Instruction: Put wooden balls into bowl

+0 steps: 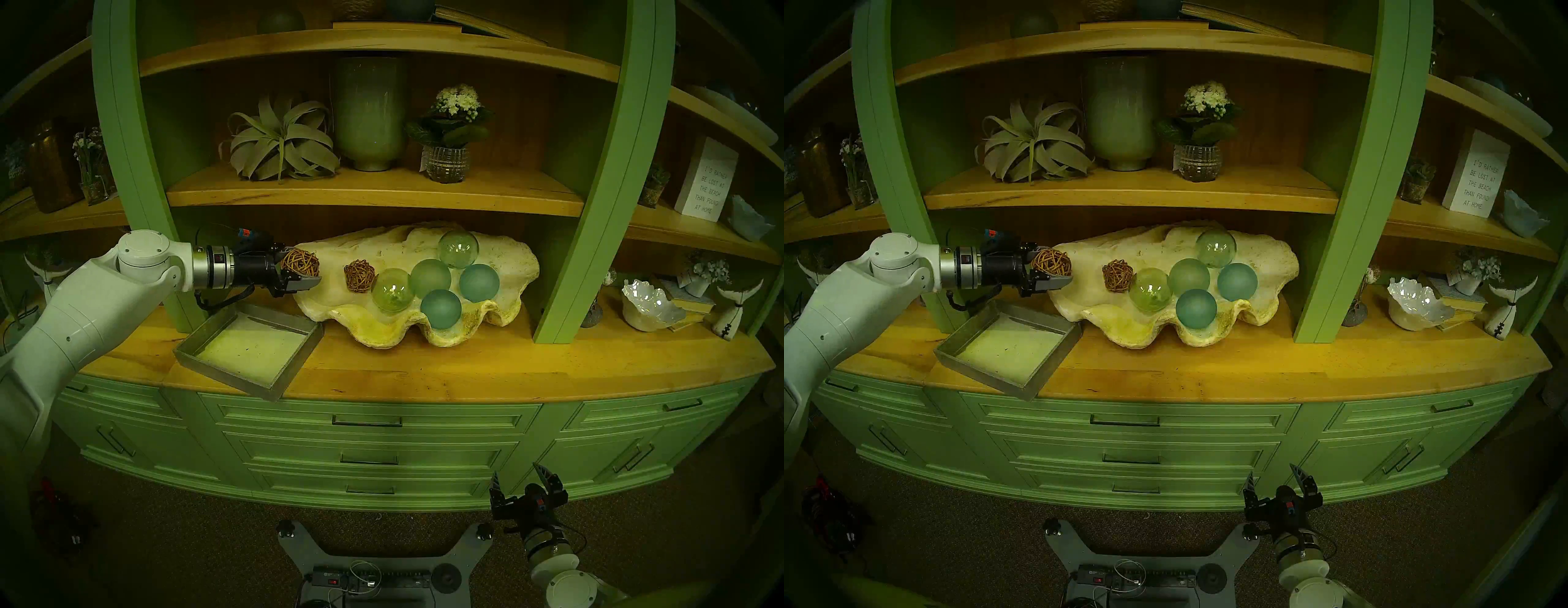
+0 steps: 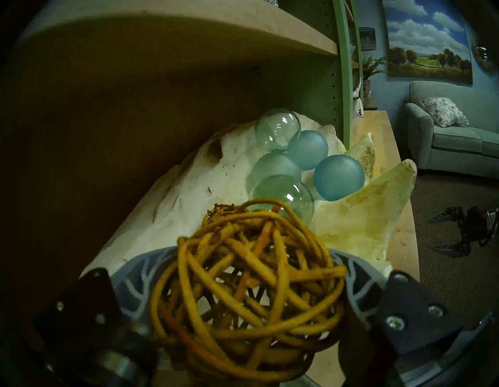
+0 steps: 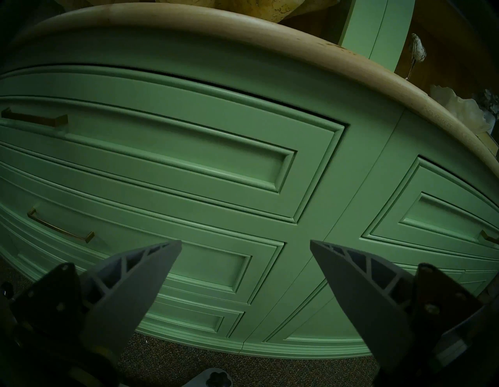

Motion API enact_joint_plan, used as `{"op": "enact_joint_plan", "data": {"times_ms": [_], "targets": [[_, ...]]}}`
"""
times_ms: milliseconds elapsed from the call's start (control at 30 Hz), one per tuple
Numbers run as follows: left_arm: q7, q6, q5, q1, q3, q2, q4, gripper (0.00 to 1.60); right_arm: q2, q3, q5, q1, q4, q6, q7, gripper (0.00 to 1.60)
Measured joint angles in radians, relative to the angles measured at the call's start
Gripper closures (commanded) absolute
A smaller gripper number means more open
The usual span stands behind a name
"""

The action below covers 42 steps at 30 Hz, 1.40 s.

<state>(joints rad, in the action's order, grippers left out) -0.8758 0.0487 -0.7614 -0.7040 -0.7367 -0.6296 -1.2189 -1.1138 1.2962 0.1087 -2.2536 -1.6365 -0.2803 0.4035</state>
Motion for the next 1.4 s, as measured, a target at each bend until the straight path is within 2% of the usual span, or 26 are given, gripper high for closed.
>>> {"op": "enact_joint_plan", "data": {"times_ms": [533,600,633,667,700,733,800,833,867,1167,1400], "targets": [[-0.011,0.023,0.078,0.030,0.019,-0.085,0.028,1.60,0.000,0.000,0.000,0.000,0.000,0.000,0.000,0.00],[-0.017,0.022,0.085,0.034,0.019,-0.094,0.035,1.36,0.000,0.000,0.000,0.000,0.000,0.000,0.000,0.00],[-0.020,0.022,0.087,0.035,0.019,-0.099,0.040,1.02,0.000,0.000,0.000,0.000,0.000,0.000,0.000,0.00],[-0.021,0.022,0.088,0.036,0.019,-0.101,0.044,0.87,0.000,0.000,0.000,0.000,0.000,0.000,0.000,0.00],[-0.023,0.022,0.090,0.038,0.019,-0.105,0.050,0.63,0.000,0.000,0.000,0.000,0.000,0.000,0.000,0.00],[-0.024,0.022,0.093,0.039,0.019,-0.110,0.057,0.65,0.000,0.000,0.000,0.000,0.000,0.000,0.000,0.00],[-0.026,0.022,0.099,0.042,0.020,-0.117,0.070,0.43,0.000,0.000,0.000,0.000,0.000,0.000,0.000,0.00],[-0.026,0.022,0.101,0.042,0.020,-0.119,0.074,0.16,0.000,0.000,0.000,0.000,0.000,0.000,0.000,0.00],[-0.027,0.022,0.104,0.043,0.020,-0.122,0.080,0.01,0.000,0.000,0.000,0.000,0.000,0.000,0.000,0.00],[-0.037,0.019,0.116,0.050,0.019,-0.140,0.108,0.00,0.000,0.000,0.000,0.000,0.000,0.000,0.000,0.00],[-0.047,0.009,0.118,0.051,0.015,-0.136,0.095,0.00,0.000,0.000,0.000,0.000,0.000,0.000,0.000,0.00]]}}
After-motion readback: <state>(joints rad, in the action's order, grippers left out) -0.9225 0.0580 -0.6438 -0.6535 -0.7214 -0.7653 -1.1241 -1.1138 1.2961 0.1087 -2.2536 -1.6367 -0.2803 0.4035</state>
